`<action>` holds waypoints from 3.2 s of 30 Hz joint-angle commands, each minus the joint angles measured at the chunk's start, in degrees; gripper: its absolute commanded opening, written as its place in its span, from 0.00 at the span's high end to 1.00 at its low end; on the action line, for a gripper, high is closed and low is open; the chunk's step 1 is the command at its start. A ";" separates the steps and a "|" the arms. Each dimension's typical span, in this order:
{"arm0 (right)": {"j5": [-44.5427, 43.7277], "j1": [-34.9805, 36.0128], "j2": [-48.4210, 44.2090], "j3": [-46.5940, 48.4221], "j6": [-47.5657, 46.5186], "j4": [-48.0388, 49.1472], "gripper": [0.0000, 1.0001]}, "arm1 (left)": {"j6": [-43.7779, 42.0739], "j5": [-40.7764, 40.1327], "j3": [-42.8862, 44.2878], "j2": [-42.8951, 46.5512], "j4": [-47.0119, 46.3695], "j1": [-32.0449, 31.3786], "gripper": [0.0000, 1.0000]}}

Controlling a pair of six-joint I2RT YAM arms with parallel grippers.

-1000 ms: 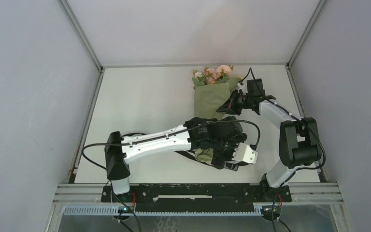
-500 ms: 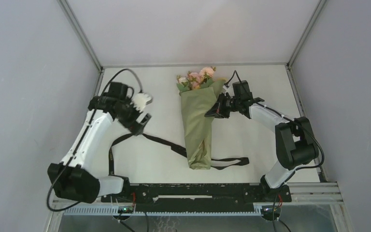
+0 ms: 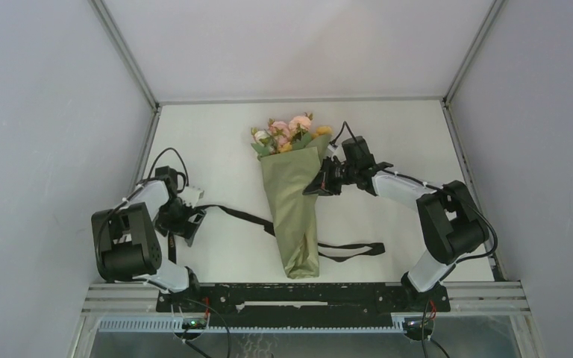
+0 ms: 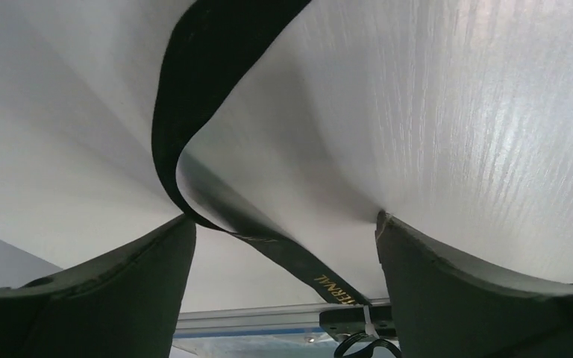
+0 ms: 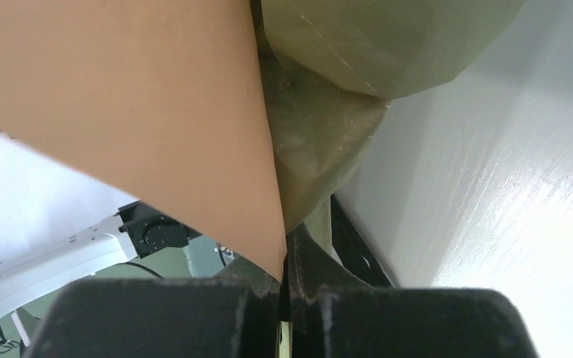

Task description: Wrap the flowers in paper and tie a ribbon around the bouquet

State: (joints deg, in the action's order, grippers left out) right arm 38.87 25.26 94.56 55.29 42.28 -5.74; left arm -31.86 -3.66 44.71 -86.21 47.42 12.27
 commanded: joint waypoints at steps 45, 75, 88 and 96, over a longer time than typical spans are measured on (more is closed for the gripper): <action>-11.63 14.35 -1.78 -11.52 2.38 3.91 0.54 | 23.81 35.09 28.48 -27.19 -9.21 -46.82 1.00; -31.02 30.32 -5.37 -11.91 -15.31 -27.21 0.69 | 23.36 35.58 26.64 -28.05 -10.61 -46.79 1.00; -25.94 -3.80 -47.36 -9.38 -18.05 -36.07 1.00 | 22.47 31.87 25.34 -25.70 -11.03 -46.81 1.00; -5.60 -17.09 -53.25 -8.00 -11.36 -16.46 1.00 | 21.82 31.60 25.41 -24.89 -10.80 -46.76 1.00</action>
State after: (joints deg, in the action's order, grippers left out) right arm 21.58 0.43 36.36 48.07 27.09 -33.21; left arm -7.99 33.47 71.64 -112.66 38.22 -34.54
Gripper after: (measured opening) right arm 0.006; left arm 0.004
